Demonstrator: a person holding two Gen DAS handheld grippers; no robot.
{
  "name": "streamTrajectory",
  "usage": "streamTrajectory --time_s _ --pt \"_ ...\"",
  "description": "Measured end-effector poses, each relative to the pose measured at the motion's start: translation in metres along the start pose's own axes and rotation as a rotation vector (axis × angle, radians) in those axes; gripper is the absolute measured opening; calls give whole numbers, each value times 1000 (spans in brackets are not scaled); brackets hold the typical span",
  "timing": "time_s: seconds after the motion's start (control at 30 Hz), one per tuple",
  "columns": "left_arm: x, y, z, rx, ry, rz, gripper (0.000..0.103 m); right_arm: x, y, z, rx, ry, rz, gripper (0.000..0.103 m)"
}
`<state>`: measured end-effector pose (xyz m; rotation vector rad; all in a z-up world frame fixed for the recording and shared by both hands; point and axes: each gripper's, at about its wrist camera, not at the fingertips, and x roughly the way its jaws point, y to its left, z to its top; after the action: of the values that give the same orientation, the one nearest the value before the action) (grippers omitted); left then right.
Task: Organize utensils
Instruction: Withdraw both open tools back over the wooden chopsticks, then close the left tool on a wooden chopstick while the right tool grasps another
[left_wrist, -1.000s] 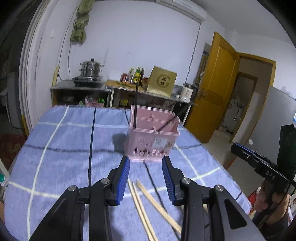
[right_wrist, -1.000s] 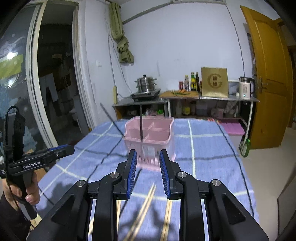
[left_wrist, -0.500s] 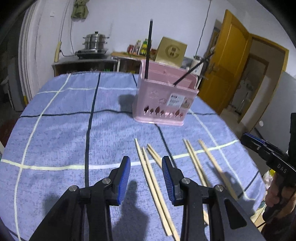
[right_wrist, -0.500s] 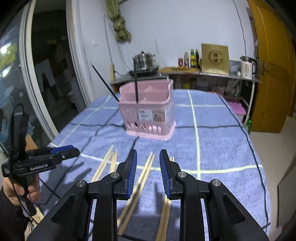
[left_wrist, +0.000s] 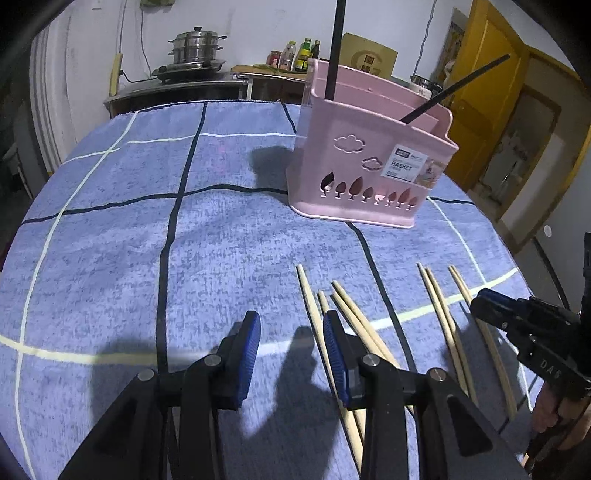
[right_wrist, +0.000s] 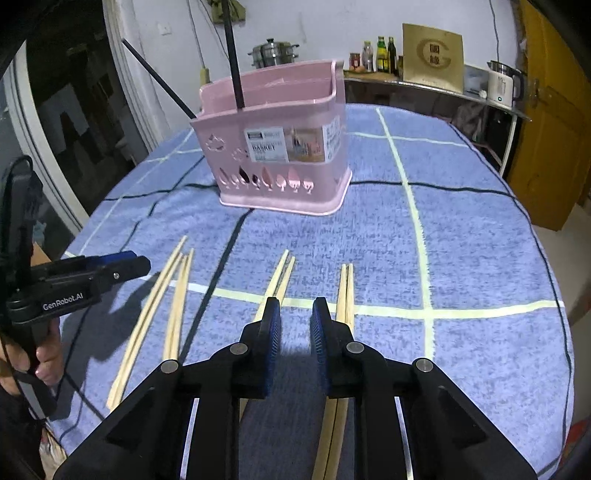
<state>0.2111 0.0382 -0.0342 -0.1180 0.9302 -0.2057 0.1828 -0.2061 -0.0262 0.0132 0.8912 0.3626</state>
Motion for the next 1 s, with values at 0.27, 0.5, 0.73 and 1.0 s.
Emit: streamTrajectory --time_s 0.27,0.5,0.73,1.0 --pt "12 -2 1 5 21 5 36 14 8 2 -17 37 -2 19" --pt "16 -5 3 19 14 20 36 20 11 3 -26 48 -16 19" --pt "20 -13 5 48 14 52 36 24 16 6 -40 64 -43 19" --pt "28 -25 10 110 27 126 30 32 21 14 -63 76 -76 17"
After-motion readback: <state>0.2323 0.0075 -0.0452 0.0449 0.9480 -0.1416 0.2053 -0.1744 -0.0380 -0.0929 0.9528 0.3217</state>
